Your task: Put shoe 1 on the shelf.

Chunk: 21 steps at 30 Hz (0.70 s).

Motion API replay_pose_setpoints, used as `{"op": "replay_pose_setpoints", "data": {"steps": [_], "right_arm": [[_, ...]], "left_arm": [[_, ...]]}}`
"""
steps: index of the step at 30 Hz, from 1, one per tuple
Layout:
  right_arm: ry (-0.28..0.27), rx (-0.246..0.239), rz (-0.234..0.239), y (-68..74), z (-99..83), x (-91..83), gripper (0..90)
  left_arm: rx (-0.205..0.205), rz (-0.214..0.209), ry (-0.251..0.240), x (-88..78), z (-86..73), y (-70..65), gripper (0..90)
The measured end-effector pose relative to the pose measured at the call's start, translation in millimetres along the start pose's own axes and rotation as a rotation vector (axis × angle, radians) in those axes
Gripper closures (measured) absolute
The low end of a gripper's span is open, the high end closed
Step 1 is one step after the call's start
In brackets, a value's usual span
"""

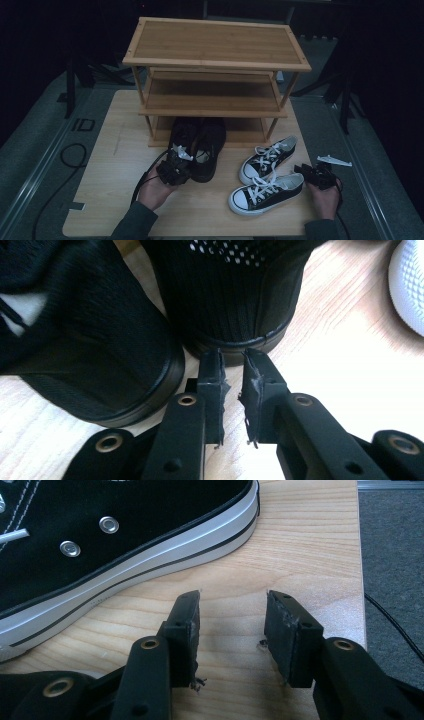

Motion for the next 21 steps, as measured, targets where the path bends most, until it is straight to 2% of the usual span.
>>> {"op": "replay_pose_setpoints", "data": {"steps": [6, 14, 21], "right_arm": [[0.0, 0.0, 0.0, 0.0, 0.0, 0.0, 57.2], [0.0, 0.0, 0.0, 0.0, 0.0, 0.0, 57.2], [0.0, 0.0, 0.0, 0.0, 0.0, 0.0, 57.2]], "left_arm": [[-0.005, -0.006, 0.009, 11.5, -4.2, -4.4, 89.5], [0.01, -0.003, 0.048, 22.7, -5.0, -8.2, 90.0], [0.016, -0.009, 0.051, 29.4, -6.8, -12.8, 90.0]]}}
Point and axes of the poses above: each handheld gripper's, and its own axes: x roughly forward along the jaws, z roughly out of its top, y roughly to its left, the point moved 2 cm from there along x, roughly forward along the jaws, and after that the axes turned 2 degrees about -x, right-handed, at the moved point
